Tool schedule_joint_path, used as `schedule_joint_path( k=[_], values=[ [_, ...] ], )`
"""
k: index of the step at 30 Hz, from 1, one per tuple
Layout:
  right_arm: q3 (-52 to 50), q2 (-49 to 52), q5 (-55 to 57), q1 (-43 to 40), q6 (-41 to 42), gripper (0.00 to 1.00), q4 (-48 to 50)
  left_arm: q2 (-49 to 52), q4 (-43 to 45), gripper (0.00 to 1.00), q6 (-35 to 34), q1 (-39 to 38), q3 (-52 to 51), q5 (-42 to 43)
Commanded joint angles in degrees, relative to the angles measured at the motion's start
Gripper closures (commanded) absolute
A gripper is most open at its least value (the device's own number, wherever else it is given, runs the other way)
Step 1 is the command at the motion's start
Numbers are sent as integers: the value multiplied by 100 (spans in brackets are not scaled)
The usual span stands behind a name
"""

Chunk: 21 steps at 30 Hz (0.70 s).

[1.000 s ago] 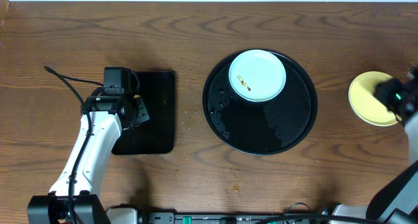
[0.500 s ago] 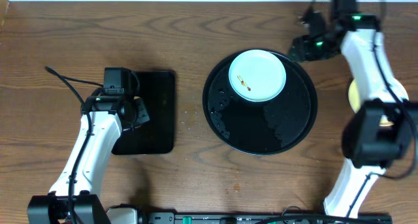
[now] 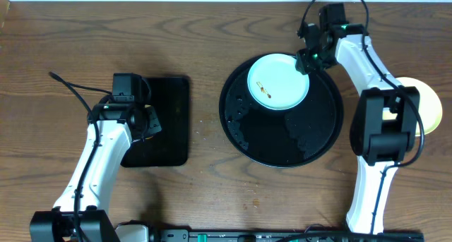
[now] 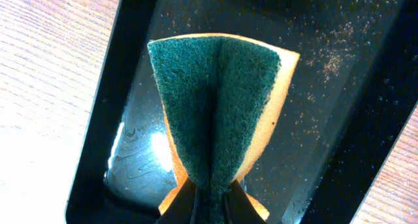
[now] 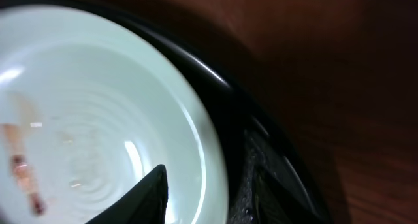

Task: Clean dirty plates on tray and stack at the side
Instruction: 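Release the yellow plate and move the right gripper to the remaining light-blue plate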

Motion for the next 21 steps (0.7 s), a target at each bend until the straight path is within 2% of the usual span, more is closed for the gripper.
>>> schedule_joint_path(
  k=[1,3,4,5,9,12,16,21],
  values=[
    [72,216,243,22,90,65,-50,39,-13,92,96,31,-46,-28],
    [68,291,243,22,90,80,-118,39,-13,92,96,31,-46,-28],
    [55,321,245,22,90,97,-223,39,-13,92,96,31,-46,-28],
    [50,326,243,22,90,99,-317,39,-13,91,96,31,-46,-28],
    [52,212,245,22,310,99,-874,39,-13,91,96,31,-46,-28],
    [52,31,243,20,1014,99,-1587,39,-11,92,96,31,-46,-28],
    [46,-26,243,28,1775,84,-2699,39,-13,92,96,31,-46,-28],
    [-70,-26,247,50,1738,82,-3110,39,-39,91,96,31,-55,-28]
  ],
)
